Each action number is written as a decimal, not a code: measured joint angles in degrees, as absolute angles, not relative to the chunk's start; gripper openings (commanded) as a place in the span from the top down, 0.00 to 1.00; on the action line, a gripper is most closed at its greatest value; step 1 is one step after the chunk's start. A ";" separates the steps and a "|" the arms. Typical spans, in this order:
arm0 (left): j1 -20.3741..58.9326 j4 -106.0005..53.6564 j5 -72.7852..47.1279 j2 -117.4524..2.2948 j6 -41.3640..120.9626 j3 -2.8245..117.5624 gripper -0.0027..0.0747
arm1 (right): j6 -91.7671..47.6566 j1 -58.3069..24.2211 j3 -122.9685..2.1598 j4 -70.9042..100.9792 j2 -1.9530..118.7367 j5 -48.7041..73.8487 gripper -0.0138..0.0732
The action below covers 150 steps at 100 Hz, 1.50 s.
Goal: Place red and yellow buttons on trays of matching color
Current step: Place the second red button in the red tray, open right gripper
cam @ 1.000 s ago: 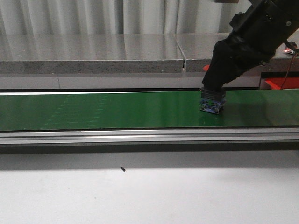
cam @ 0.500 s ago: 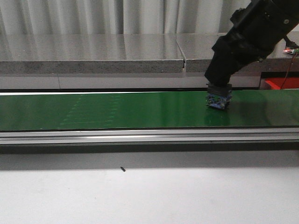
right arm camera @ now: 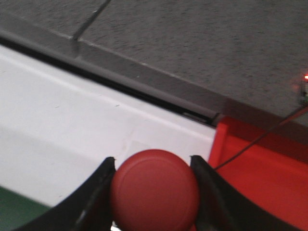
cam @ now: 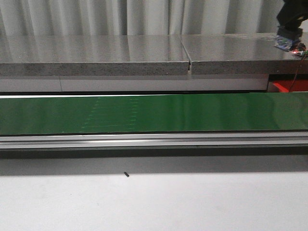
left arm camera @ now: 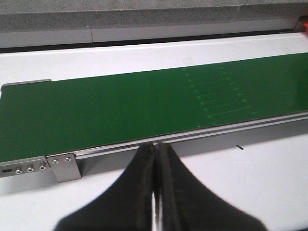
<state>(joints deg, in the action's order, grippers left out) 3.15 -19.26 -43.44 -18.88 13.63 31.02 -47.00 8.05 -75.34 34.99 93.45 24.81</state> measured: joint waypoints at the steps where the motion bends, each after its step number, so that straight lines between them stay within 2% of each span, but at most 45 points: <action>1: 3.15 -19.26 -43.44 -18.88 13.63 31.02 0.99 | -46.85 8.56 -75.56 34.99 93.58 24.81 0.84; 24: 3.15 -19.26 -43.44 -18.88 13.63 31.02 0.99 | -45.49 14.44 -80.34 35.51 99.25 24.34 0.84; 59: 3.15 -19.26 -43.44 -18.88 13.63 31.02 0.99 | -45.36 18.24 -81.59 40.68 107.87 18.06 0.84; 112: 3.15 -19.26 -43.44 -18.88 13.63 31.02 0.99 | -45.36 18.36 -85.83 44.64 118.68 17.68 0.84; 150: 3.15 -19.26 -43.44 -18.88 13.63 31.02 0.99 | -45.36 18.36 -85.83 45.11 120.16 17.26 0.83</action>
